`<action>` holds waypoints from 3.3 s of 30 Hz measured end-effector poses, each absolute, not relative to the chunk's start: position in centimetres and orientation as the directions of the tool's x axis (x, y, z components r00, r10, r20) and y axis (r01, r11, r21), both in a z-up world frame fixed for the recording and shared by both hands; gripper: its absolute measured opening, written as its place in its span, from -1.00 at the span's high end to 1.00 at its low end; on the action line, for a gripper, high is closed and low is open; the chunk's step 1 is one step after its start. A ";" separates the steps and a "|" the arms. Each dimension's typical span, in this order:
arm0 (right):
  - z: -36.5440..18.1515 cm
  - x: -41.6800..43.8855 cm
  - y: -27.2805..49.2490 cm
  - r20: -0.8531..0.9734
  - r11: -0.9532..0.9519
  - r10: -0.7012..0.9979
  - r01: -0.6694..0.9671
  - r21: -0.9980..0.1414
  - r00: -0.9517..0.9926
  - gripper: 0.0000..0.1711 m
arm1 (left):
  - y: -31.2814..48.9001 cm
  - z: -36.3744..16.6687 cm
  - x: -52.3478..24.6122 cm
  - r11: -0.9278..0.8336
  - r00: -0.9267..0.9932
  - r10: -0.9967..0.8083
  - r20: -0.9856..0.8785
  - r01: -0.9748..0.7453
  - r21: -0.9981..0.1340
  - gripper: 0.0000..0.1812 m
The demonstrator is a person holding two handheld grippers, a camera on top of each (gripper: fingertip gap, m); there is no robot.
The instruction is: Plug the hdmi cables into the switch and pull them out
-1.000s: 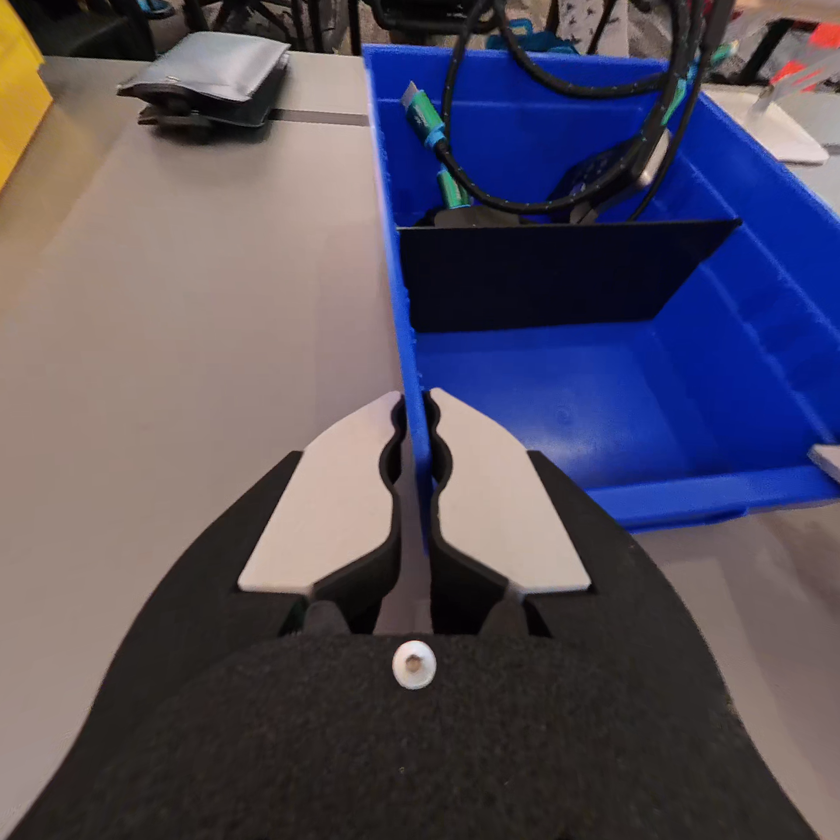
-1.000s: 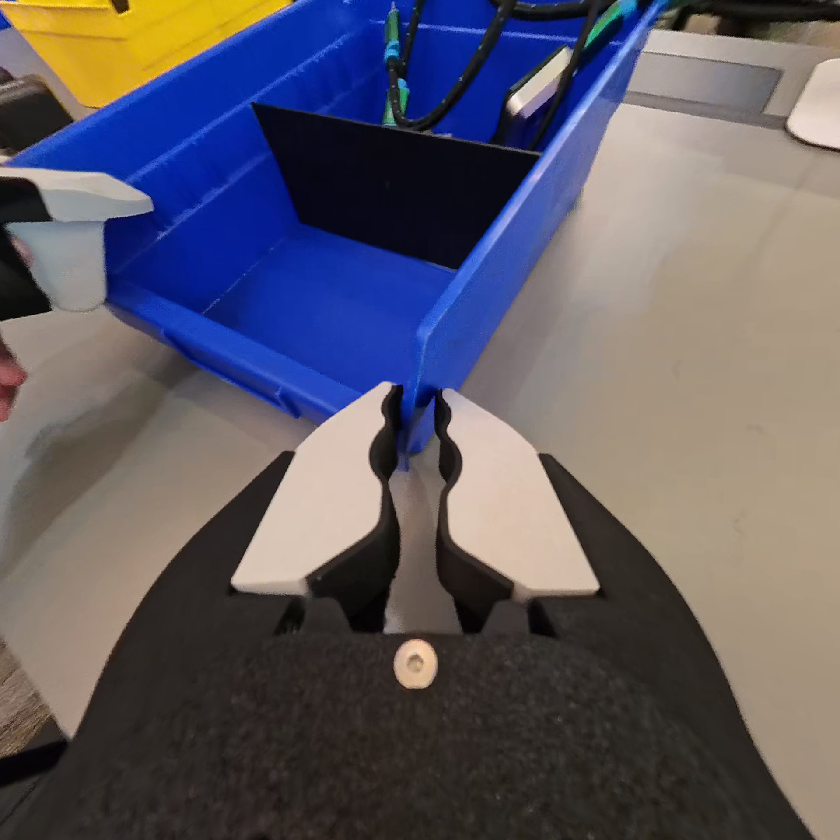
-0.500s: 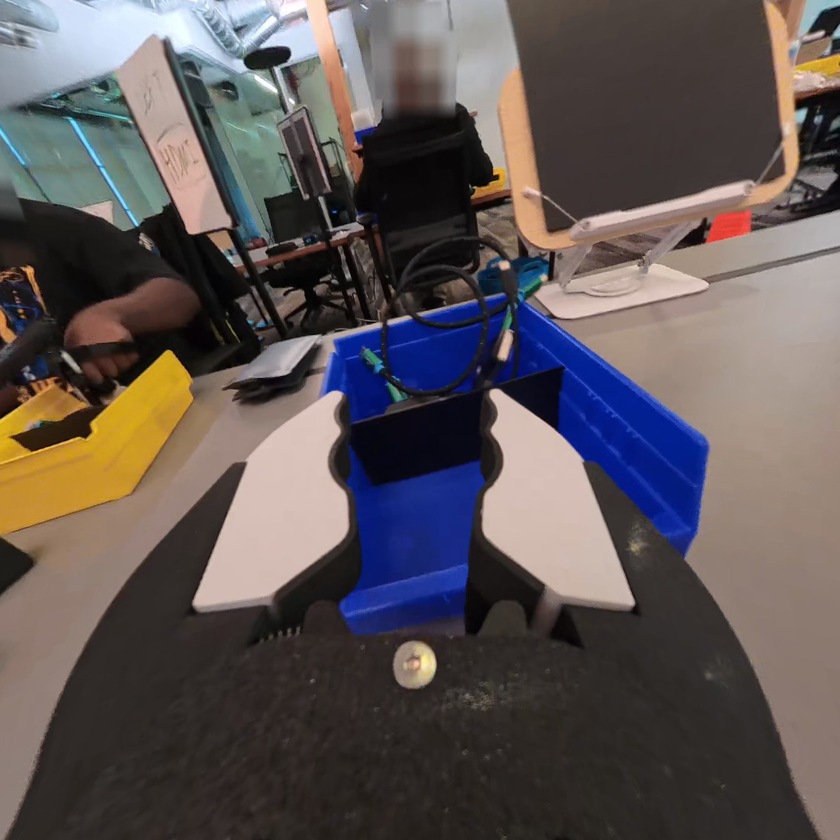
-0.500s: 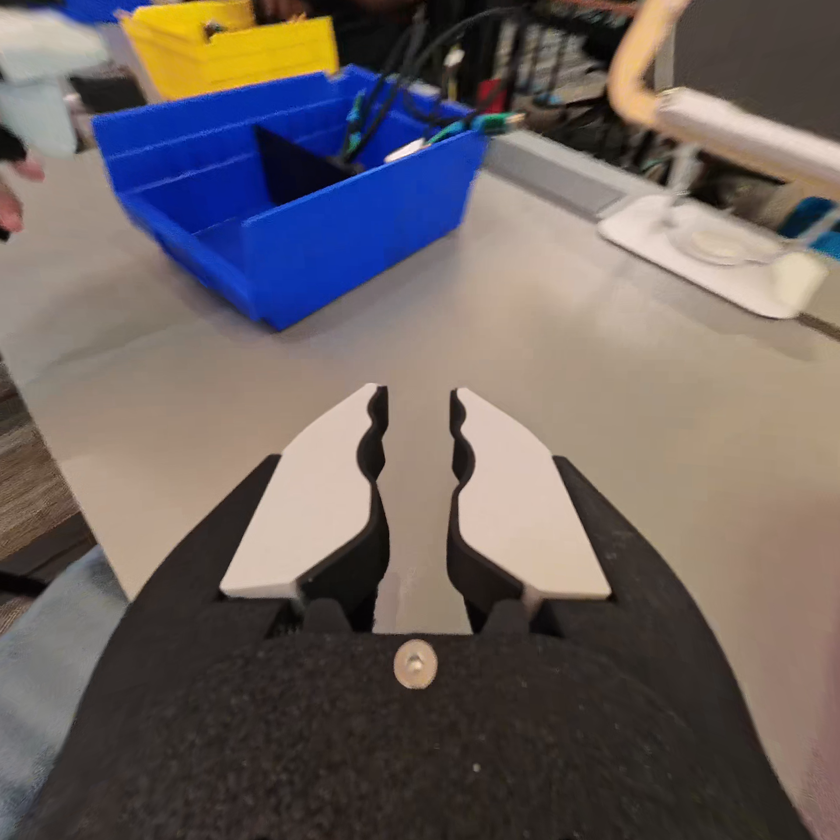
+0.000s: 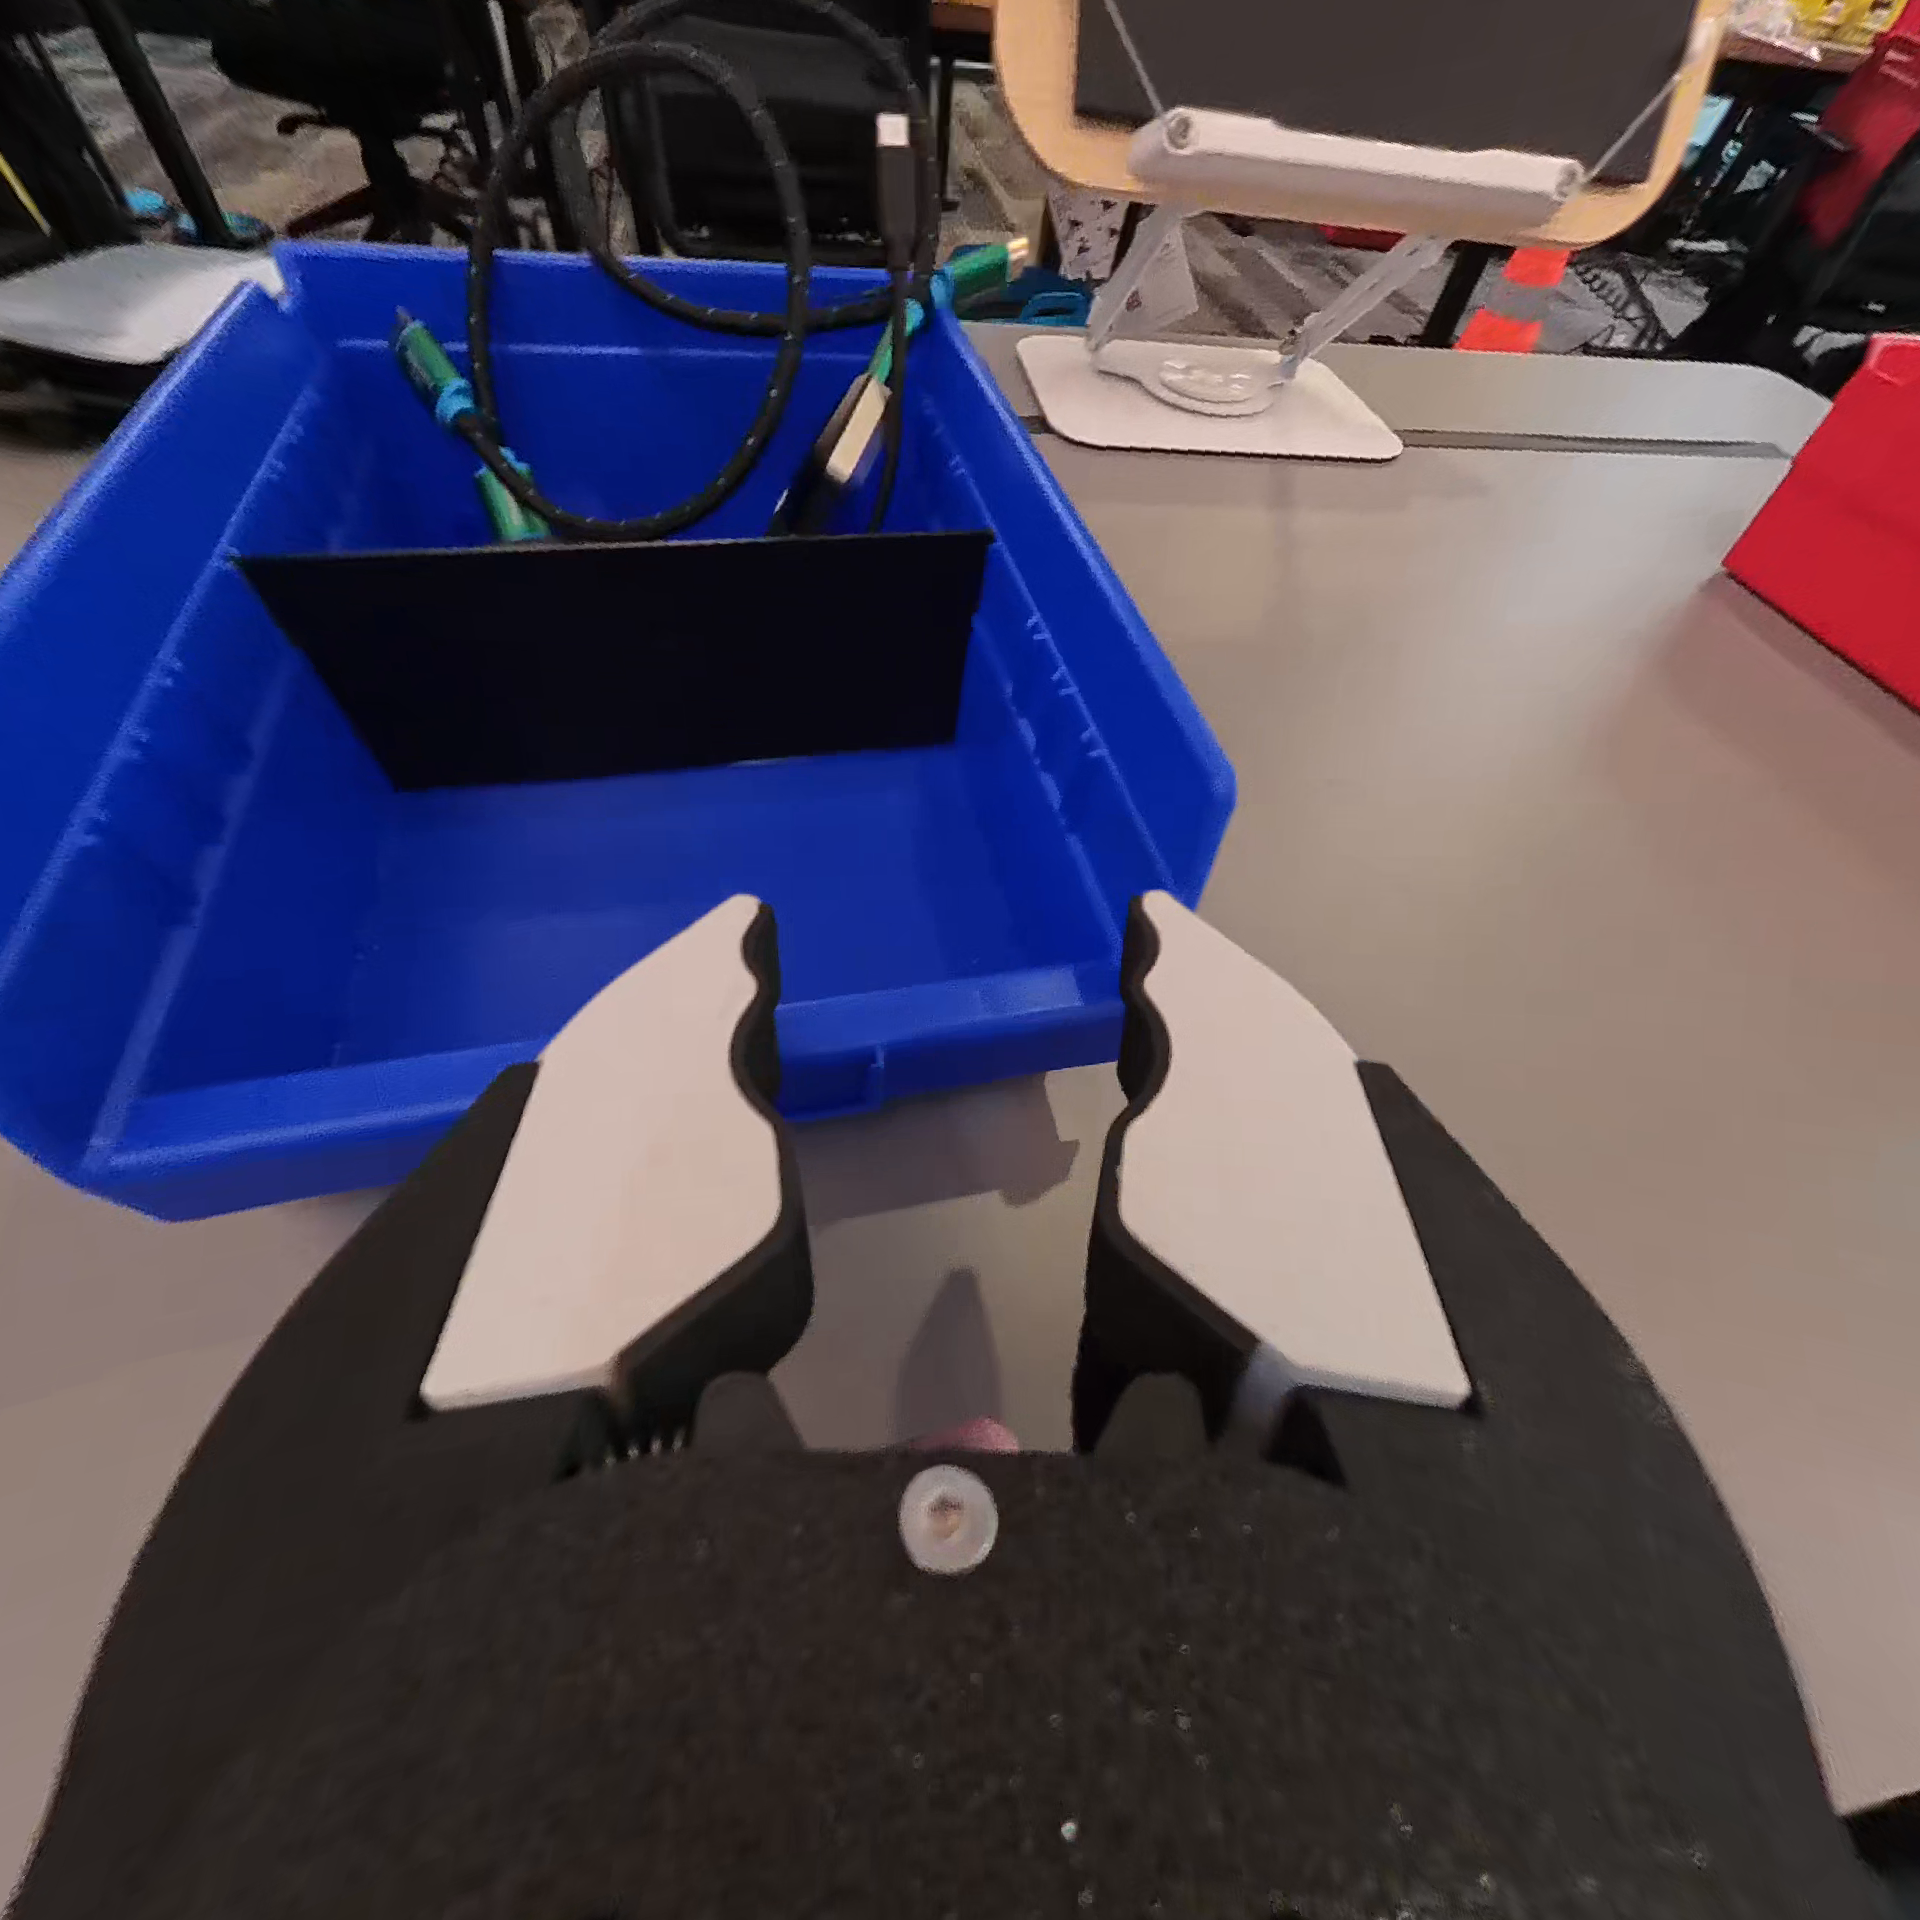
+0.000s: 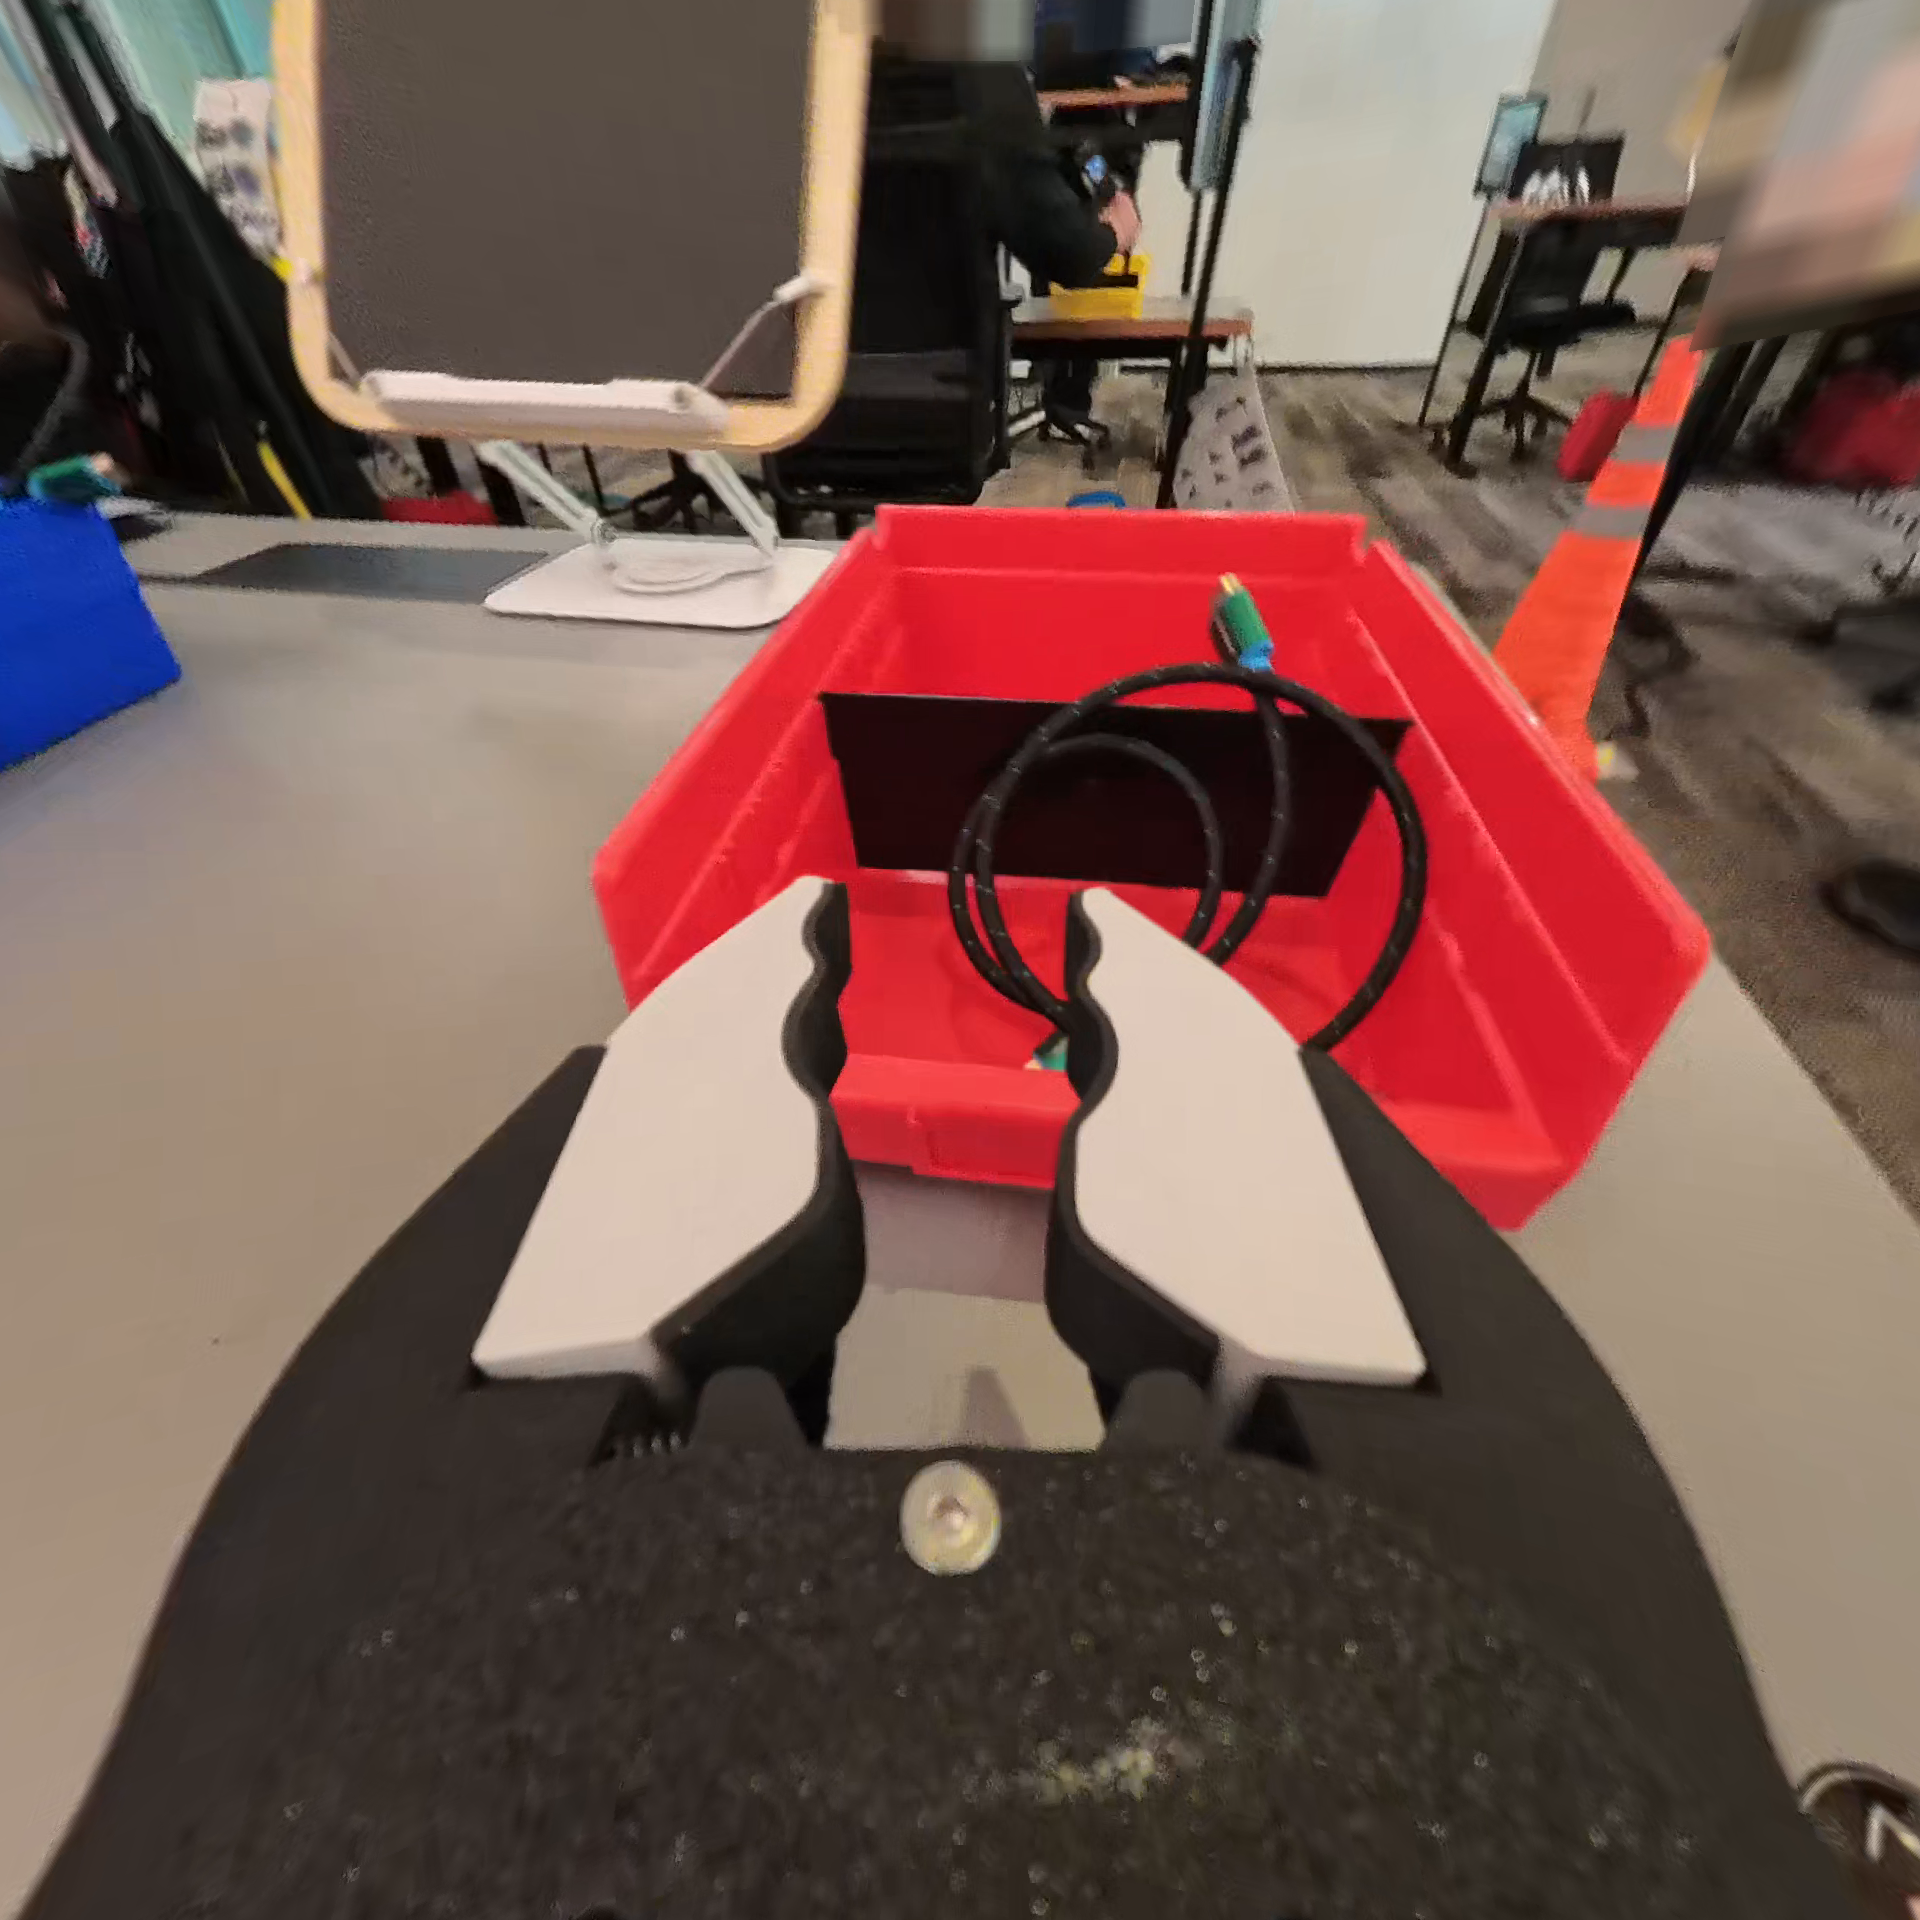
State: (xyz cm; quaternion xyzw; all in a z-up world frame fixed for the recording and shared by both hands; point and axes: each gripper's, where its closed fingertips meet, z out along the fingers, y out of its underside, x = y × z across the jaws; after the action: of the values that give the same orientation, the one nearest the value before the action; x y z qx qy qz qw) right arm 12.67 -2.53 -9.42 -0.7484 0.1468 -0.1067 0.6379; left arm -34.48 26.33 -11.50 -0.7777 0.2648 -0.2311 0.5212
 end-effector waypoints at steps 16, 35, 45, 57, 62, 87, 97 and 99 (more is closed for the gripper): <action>-11.6 11.8 -1.3 -0.090 -0.224 -0.309 -0.164 -0.961 0.947 0.55 | 26.0 -11.0 -31.9 -0.185 0.637 -0.771 0.009 -0.211 -0.960 0.37; -12.4 9.8 0.3 0.012 -0.289 -0.215 -0.052 -0.956 0.977 0.58 | 33.0 -8.8 -31.5 -0.179 0.527 -0.829 -0.188 -0.568 -0.803 0.41; -12.5 9.7 0.4 -0.063 -0.276 -0.195 -0.116 -0.954 0.979 0.61 | 42.9 -9.8 -28.8 -0.155 0.360 -0.900 -0.246 -0.791 -0.591 0.41; -13.2 9.2 0.4 -0.029 -0.314 -0.182 -0.086 -0.945 0.983 0.64 | 45.2 -11.2 -31.0 -0.228 0.350 -0.909 -0.228 -0.872 -0.432 0.33; -13.3 8.9 0.7 -0.073 -0.310 -0.165 -0.122 -0.943 0.984 0.64 | 47.2 -10.2 -31.6 -0.472 0.513 -0.858 -0.038 -0.814 -0.338 0.22; -13.7 8.8 0.6 -0.014 -0.347 -0.166 -0.072 -0.935 0.986 0.68 | 51.7 -15.5 -33.5 -0.762 0.834 -0.546 -0.082 -0.534 -0.366 0.74; -7.3 11.1 -1.8 0.129 -0.206 -0.358 0.057 -0.977 0.925 0.66 | 49.1 0.4 -30.6 -0.409 0.662 -0.747 0.062 -0.384 -0.828 0.77; -5.1 9.9 -1.2 0.181 -0.185 -0.323 0.126 -0.975 0.929 0.59 | 47.3 3.5 -29.4 -0.330 0.598 -0.799 0.060 -0.354 -0.875 0.77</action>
State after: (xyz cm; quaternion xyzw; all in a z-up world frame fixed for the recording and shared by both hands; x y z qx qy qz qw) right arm 9.91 -1.23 -5.12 -0.7492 0.0660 -0.1769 0.6349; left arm -29.40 47.30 3.54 -0.7761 0.3713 -0.2509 0.4437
